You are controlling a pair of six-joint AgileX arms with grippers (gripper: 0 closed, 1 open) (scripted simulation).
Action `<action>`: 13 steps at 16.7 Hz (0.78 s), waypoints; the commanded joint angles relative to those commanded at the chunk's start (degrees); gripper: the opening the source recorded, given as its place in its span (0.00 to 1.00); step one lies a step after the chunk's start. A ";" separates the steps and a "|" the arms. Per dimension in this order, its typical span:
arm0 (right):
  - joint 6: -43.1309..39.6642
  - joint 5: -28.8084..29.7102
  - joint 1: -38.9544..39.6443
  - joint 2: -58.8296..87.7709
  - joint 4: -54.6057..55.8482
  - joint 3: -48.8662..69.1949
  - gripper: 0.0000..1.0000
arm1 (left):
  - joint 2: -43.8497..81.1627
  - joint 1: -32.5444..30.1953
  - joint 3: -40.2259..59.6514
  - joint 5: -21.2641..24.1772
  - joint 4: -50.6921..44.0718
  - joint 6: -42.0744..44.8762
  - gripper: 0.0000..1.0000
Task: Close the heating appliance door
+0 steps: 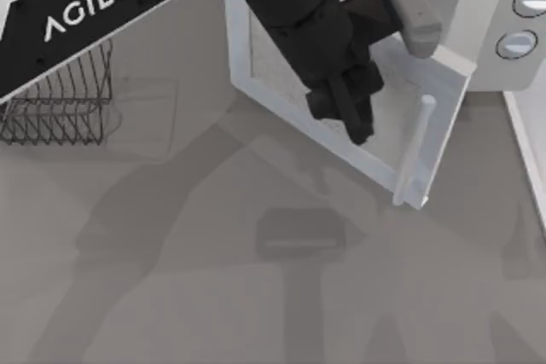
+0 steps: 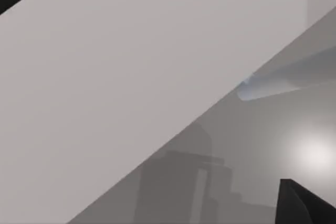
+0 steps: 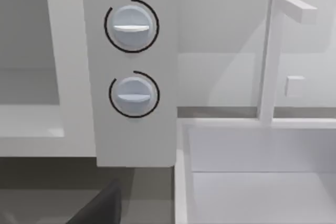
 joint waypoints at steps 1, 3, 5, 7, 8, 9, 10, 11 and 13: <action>0.00 0.00 0.00 0.00 0.00 0.00 1.00 | 0.51 -0.29 0.47 -0.09 -0.21 -0.35 0.00; 0.00 0.00 0.00 0.00 0.00 0.00 1.00 | 0.69 -0.46 1.91 -0.65 0.29 -0.94 0.00; 0.00 0.00 0.00 0.00 0.00 0.00 1.00 | 0.14 -0.11 3.52 -1.45 1.63 -1.24 0.00; 0.00 0.00 0.00 0.00 0.00 0.00 1.00 | -0.01 0.11 3.96 -1.71 2.11 -1.28 0.00; 0.00 0.00 0.00 0.00 0.00 0.00 1.00 | -0.01 0.11 3.96 -1.71 2.11 -1.28 0.00; 0.00 0.00 0.00 0.00 0.00 0.00 1.00 | 0.04 0.02 3.77 -1.61 2.04 -1.26 0.00; 0.00 0.00 0.00 0.00 0.00 0.00 1.00 | -0.09 -0.04 3.78 -1.56 1.99 -1.17 0.00; 0.00 0.00 0.00 0.00 0.00 0.00 1.00 | -0.62 -0.32 3.77 -1.35 1.77 -0.78 0.00; 0.00 0.00 0.00 0.00 0.00 0.00 1.00 | -2.17 -1.31 3.61 -0.61 0.84 0.30 0.00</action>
